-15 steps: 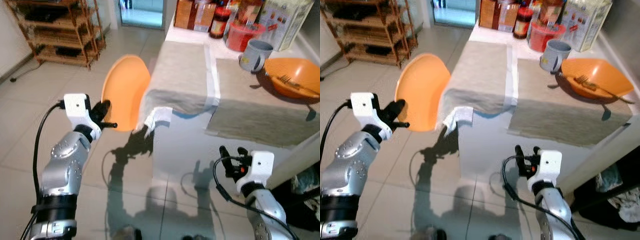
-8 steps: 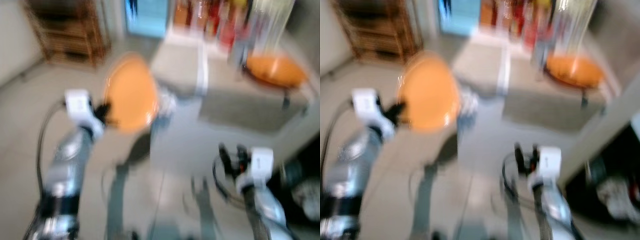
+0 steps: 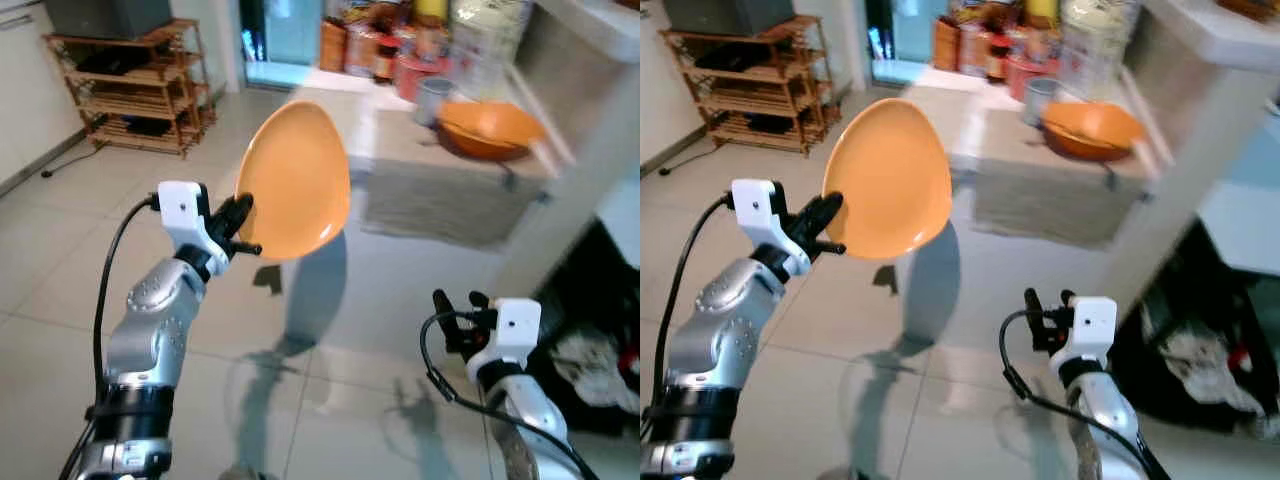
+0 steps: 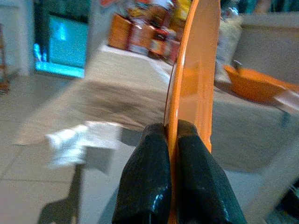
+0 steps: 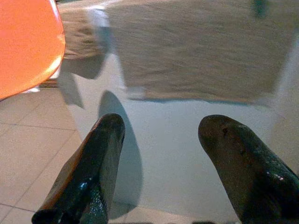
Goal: Setting the table
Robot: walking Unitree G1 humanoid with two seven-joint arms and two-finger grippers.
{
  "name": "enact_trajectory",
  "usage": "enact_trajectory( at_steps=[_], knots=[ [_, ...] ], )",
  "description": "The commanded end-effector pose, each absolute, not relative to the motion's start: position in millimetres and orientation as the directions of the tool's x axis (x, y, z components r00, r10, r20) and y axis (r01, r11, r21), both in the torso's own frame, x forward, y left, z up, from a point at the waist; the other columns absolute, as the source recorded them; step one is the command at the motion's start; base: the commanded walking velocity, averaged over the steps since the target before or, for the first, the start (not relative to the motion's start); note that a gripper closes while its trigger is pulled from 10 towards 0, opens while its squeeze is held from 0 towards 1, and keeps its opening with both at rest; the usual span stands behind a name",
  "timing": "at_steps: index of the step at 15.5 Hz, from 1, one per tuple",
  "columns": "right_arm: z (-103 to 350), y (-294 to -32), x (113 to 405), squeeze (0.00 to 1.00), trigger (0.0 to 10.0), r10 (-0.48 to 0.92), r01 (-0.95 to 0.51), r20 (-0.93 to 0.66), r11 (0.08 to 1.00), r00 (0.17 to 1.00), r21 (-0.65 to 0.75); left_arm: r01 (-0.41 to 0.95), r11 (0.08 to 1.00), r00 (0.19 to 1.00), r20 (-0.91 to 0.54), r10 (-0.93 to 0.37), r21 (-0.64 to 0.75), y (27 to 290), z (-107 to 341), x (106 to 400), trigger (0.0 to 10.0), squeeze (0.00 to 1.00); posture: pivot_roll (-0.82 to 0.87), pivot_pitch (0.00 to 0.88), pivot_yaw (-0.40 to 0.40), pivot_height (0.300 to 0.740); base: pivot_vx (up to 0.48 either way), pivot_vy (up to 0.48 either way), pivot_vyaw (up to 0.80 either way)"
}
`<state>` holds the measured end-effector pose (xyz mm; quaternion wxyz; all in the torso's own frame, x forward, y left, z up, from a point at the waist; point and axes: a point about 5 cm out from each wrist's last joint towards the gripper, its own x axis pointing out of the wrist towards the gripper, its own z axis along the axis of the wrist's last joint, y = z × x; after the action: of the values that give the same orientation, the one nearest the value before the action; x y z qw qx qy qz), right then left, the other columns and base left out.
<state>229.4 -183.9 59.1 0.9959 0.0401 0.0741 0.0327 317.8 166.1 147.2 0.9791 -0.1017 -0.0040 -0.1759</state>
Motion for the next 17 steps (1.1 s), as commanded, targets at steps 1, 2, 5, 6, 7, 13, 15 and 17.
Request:
enact_trajectory(
  at_steps=[1,2,5,6,7,13,15,17],
  knots=[
    [58.8,-187.3,231.2,0.00,10.0,0.052,-0.040,-0.145,0.996,0.988,0.081,0.414,0.894,0.909,0.125,-0.397,-0.170,155.5,164.3,316.7,0.0,0.00,0.00,0.000,0.008,0.740,0.000,-0.480,0.00],
    [59.0,-187.3,231.7,0.00,10.0,0.052,-0.041,-0.144,0.996,0.988,0.079,0.421,0.891,0.906,0.127,-0.404,-0.168,153.3,164.3,316.0,0.0,0.00,0.00,0.000,0.008,0.740,0.000,-0.480,0.00],
    [58.3,-183.8,232.5,0.00,10.0,0.059,-0.049,-0.141,0.996,0.988,0.070,0.402,0.905,0.915,0.107,-0.390,-0.140,150.9,160.5,318.6,0.0,0.00,0.03,0.000,0.007,0.740,0.000,-0.471,0.00],
    [57.6,-181.4,233.5,0.00,10.0,0.064,-0.054,-0.141,0.996,0.988,0.072,0.394,0.910,0.919,0.095,-0.384,-0.127,150.0,158.8,321.6,0.0,0.00,0.04,0.000,0.002,0.740,0.000,-0.446,0.00],
    [57.0,-178.1,234.5,0.00,10.0,0.072,-0.063,-0.140,0.995,0.988,0.071,0.395,0.911,0.918,0.093,-0.386,-0.118,149.5,159.0,323.0,0.0,0.00,0.04,0.000,0.004,0.740,0.000,-0.442,0.00],
    [56.9,-179.6,237.2,0.00,10.0,0.071,-0.064,-0.135,0.996,0.988,0.057,0.415,0.908,0.906,0.117,-0.406,-0.062,138.9,166.2,324.9,0.0,0.00,0.04,0.000,-0.002,0.740,0.183,-0.402,0.00],
    [56.5,-178.0,236.4,0.00,10.0,0.074,-0.068,-0.133,0.996,0.988,0.055,0.421,0.907,0.903,0.115,-0.414,-0.036,134.6,167.0,326.7,0.0,0.00,0.03,0.000,0.005,0.740,0.281,-0.386,0.00],
    [56.5,-177.3,236.3,0.00,10.0,0.070,-0.063,-0.129,0.997,0.989,0.053,0.414,0.910,0.907,0.101,-0.409,-0.028,134.0,164.6,328.4,0.0,0.00,0.03,0.000,0.012,0.740,0.283,-0.384,0.00]
  ],
)
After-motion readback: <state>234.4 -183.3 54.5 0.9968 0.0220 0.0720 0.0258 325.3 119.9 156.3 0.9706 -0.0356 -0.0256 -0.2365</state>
